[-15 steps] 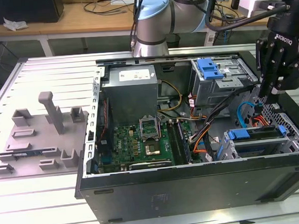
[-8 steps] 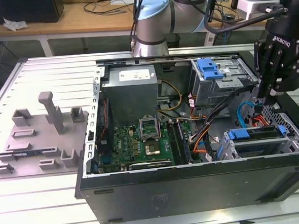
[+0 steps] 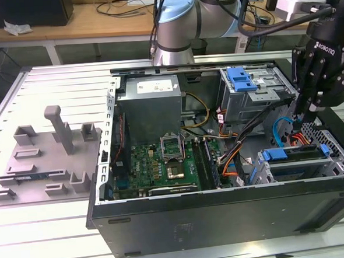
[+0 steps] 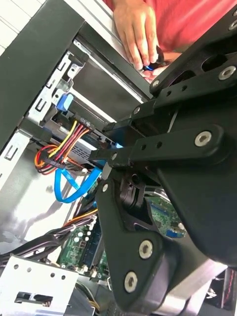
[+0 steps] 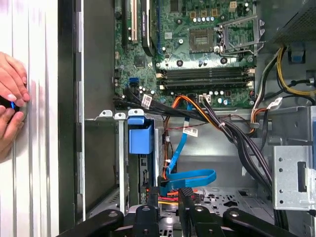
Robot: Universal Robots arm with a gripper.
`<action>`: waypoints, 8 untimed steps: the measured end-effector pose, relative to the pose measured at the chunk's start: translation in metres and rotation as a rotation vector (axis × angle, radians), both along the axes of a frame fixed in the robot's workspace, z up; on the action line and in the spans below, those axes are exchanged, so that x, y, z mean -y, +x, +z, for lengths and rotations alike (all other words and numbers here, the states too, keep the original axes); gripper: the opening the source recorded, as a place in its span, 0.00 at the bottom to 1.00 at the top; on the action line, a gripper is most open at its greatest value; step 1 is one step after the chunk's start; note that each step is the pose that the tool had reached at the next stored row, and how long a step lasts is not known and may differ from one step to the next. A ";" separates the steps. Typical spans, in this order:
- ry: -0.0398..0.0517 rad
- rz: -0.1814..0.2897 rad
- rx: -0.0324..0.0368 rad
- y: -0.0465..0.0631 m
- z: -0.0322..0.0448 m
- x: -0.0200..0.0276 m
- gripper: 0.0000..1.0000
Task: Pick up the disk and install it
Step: 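Insert the second disk wire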
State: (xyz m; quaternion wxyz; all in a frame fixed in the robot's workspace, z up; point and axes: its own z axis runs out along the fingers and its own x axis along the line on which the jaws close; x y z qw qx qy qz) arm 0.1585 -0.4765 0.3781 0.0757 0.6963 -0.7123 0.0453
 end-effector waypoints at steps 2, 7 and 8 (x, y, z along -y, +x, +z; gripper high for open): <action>-0.0001 0.000 -0.0032 0.000 -0.0020 0.0002 0.31; -0.0001 0.000 -0.0034 0.000 -0.0082 0.0007 0.31; -0.0001 0.000 -0.0034 0.000 -0.0089 0.0007 0.31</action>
